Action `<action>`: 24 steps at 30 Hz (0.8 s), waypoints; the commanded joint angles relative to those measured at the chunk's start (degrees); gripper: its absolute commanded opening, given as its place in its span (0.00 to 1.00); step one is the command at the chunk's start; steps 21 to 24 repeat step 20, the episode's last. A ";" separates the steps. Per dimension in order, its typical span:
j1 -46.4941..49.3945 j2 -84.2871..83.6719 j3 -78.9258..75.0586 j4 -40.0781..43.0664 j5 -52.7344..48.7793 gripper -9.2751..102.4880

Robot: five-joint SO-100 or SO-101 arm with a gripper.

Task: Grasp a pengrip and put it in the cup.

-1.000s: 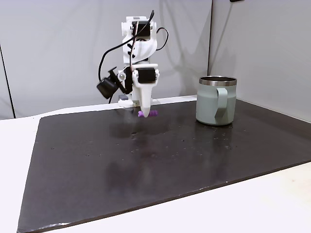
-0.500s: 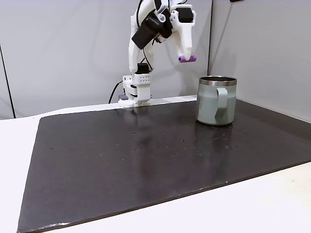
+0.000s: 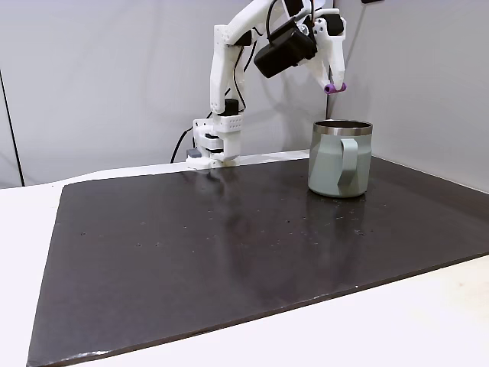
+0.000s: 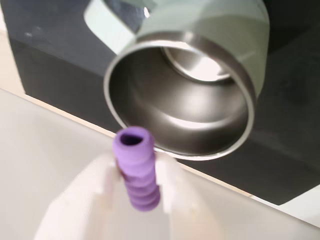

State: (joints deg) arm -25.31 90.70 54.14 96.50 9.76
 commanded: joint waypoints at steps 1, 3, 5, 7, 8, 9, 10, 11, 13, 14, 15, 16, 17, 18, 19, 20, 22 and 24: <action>-0.53 -0.62 -3.25 -0.79 1.49 0.08; -0.53 -1.41 -3.25 -0.88 1.67 0.08; -0.53 -1.49 -2.99 -0.88 1.67 0.08; -0.44 -1.23 -2.81 -0.88 1.58 0.17; -0.35 -1.14 -2.72 -0.88 1.58 0.24; -0.35 -1.14 -2.81 -0.88 1.58 0.29; -0.35 -1.14 -2.99 -0.88 1.67 0.31; -0.35 -1.14 -3.16 -0.88 1.67 0.32; -0.35 -0.97 -3.25 -0.88 2.02 0.35; -0.35 -0.79 -3.25 -0.88 2.11 0.35; -0.35 -0.70 -3.25 -0.88 2.11 0.35; -0.35 -0.62 -3.25 -0.88 2.11 0.35; -0.35 -0.62 -3.25 -0.88 2.11 0.35; -0.35 -0.62 -3.25 -0.88 2.11 0.35; -0.35 -0.62 -3.25 -0.88 2.11 0.35; -0.35 -0.53 -3.16 -0.88 2.11 0.35; -0.35 -0.53 -3.16 -0.88 2.11 0.35; -0.35 -0.53 -3.16 -0.88 2.11 0.35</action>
